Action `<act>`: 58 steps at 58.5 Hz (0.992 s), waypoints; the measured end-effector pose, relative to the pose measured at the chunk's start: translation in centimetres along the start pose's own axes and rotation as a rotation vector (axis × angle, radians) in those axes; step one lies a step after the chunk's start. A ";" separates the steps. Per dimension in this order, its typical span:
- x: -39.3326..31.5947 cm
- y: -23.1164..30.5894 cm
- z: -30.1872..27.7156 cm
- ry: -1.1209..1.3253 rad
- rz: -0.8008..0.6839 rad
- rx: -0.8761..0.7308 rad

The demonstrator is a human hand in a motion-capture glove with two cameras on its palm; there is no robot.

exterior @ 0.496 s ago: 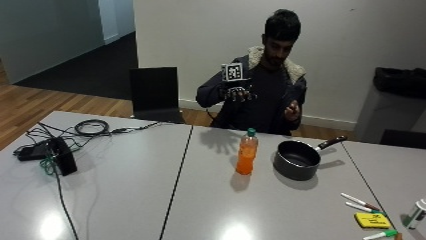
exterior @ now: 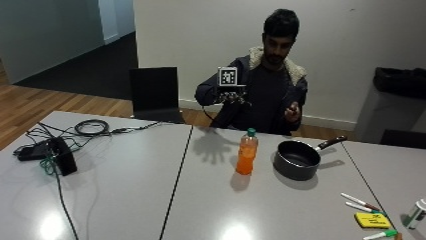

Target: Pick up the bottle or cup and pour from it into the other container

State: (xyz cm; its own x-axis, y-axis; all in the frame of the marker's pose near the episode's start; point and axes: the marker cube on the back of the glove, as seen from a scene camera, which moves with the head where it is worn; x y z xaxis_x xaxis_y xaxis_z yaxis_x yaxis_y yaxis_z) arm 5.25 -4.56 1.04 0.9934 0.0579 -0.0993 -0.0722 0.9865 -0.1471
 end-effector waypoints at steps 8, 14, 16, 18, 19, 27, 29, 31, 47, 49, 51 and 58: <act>2.5 -6.0 2.2 -0.118 0.120 0.164; 3.9 -10.5 4.8 -0.257 0.205 0.219; 4.4 -11.5 5.9 -0.314 0.176 0.197; 4.8 -11.8 7.0 -0.378 0.100 0.131; 4.9 -12.2 7.6 -0.411 0.074 0.119; 4.2 -16.1 12.7 -0.675 0.093 0.169; 3.8 -16.1 13.8 -0.760 0.073 0.109; 3.2 -16.5 14.7 -0.843 0.062 0.068; 0.1 -21.4 18.9 -1.181 0.057 0.026; -0.1 -21.4 19.2 -1.219 0.050 0.028; -0.1 -21.9 19.1 -1.254 0.067 0.018; -0.2 -22.5 19.1 -1.294 0.091 0.018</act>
State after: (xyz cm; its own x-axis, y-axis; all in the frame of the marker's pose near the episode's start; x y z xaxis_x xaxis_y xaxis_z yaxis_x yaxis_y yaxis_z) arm 8.34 -23.83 23.16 0.3500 0.2198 0.9106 -0.1527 0.9725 -0.1761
